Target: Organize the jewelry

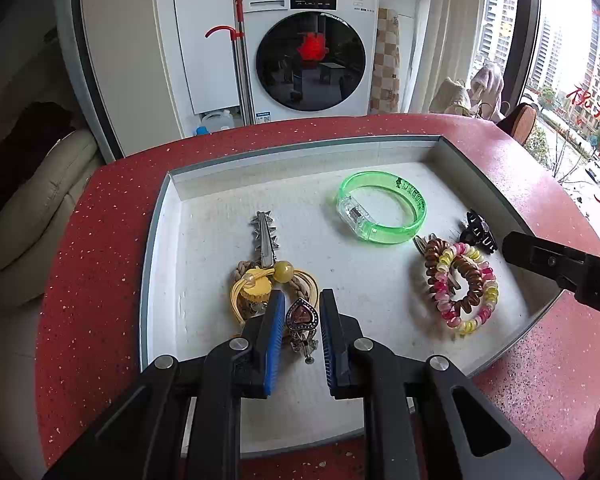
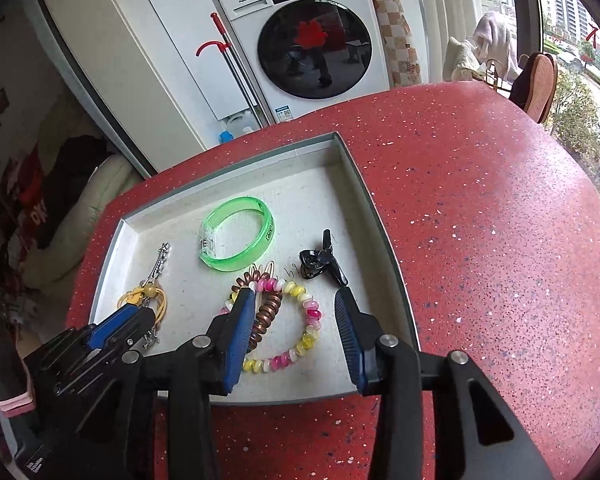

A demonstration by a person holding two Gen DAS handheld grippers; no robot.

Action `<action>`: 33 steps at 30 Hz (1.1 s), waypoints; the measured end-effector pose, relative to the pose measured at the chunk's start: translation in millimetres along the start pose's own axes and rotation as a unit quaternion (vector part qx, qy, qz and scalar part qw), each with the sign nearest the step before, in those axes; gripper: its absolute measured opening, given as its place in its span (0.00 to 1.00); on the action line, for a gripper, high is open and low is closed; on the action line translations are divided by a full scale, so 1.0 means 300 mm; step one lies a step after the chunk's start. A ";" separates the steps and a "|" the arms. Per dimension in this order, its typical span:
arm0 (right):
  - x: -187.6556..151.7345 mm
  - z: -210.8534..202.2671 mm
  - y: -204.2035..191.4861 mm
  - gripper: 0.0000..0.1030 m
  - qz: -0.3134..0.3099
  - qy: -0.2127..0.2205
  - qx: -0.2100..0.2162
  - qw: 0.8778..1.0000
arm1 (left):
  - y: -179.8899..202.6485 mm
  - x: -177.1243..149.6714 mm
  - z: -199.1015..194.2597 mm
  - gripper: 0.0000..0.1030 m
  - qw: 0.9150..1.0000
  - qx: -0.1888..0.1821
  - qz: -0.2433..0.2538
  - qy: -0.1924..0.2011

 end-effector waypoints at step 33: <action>-0.021 -0.013 -0.016 0.54 -0.020 -0.027 -0.003 0.999 | -0.031 0.029 -0.058 1.00 0.998 0.051 0.014 0.018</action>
Point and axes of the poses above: each gripper's, at about its wrist camera, not at the fingertips, and z roughly the way its jaws point, y to its right, x to its top, the point moved 8 cm from there along z, roughly the way its jaws point, and after that the axes turned 5 degrees about -x, right-handed, at the moved point
